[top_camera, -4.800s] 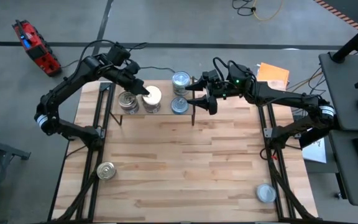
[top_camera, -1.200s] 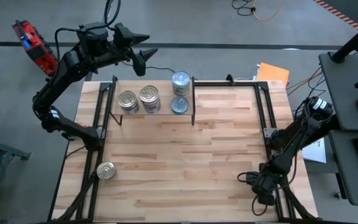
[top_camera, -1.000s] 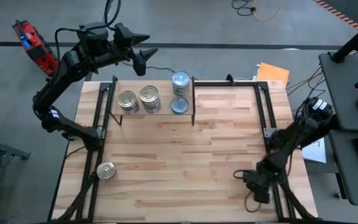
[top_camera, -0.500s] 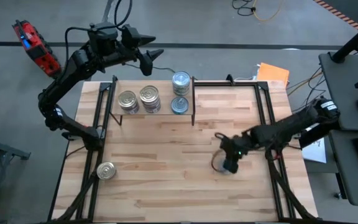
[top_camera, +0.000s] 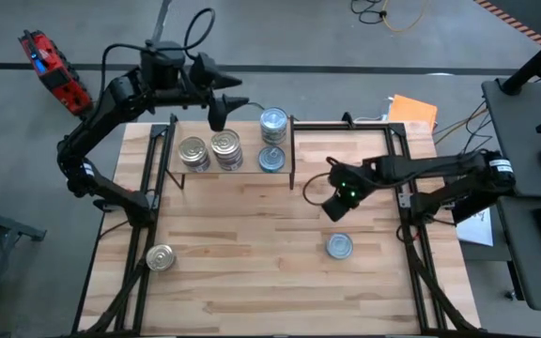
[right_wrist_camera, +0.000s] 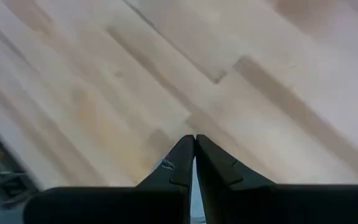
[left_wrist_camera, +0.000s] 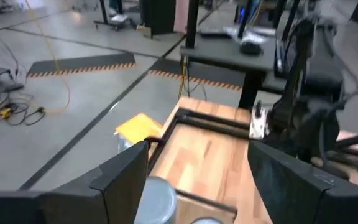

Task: Stack canned seafood by type on shelf
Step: Move the green tuna can to the middle right of the table

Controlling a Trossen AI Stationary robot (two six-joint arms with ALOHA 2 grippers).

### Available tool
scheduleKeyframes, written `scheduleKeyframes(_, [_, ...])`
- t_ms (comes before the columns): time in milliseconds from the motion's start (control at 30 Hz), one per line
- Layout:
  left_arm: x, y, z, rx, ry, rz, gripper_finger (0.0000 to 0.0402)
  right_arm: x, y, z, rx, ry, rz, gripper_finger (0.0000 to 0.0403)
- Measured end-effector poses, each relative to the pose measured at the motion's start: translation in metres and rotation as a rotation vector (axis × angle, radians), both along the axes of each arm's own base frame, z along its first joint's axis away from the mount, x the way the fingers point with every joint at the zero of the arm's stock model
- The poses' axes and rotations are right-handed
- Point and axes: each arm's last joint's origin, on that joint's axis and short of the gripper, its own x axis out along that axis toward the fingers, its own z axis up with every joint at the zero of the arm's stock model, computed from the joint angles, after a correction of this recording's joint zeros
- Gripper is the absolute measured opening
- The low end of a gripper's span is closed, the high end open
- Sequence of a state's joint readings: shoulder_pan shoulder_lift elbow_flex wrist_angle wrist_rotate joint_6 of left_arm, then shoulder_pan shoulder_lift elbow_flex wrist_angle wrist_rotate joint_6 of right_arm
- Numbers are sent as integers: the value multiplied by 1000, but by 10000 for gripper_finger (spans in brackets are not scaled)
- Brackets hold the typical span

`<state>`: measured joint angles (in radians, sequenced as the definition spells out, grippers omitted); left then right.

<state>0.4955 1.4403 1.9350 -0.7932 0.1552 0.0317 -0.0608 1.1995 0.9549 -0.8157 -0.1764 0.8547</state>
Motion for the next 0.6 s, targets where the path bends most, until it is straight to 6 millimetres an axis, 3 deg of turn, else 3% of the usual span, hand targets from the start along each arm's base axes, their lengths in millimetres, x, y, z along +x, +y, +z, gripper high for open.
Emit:
scheduleKeyframes(167, [4, -8, -1, -4, 15, -23, 227, 2, -4, 11, 116, -28, 5, 9])
scheduleKeyframes(300, [12, -27, -2, -88, -9, -48, 183, -2, -1, 11, 120, 12, 68, 9])
scheduleKeyframes(600, [46, -115, -23, -105, 5, 117, 30, -14, 5, -2, 45, -26, 255, 9])
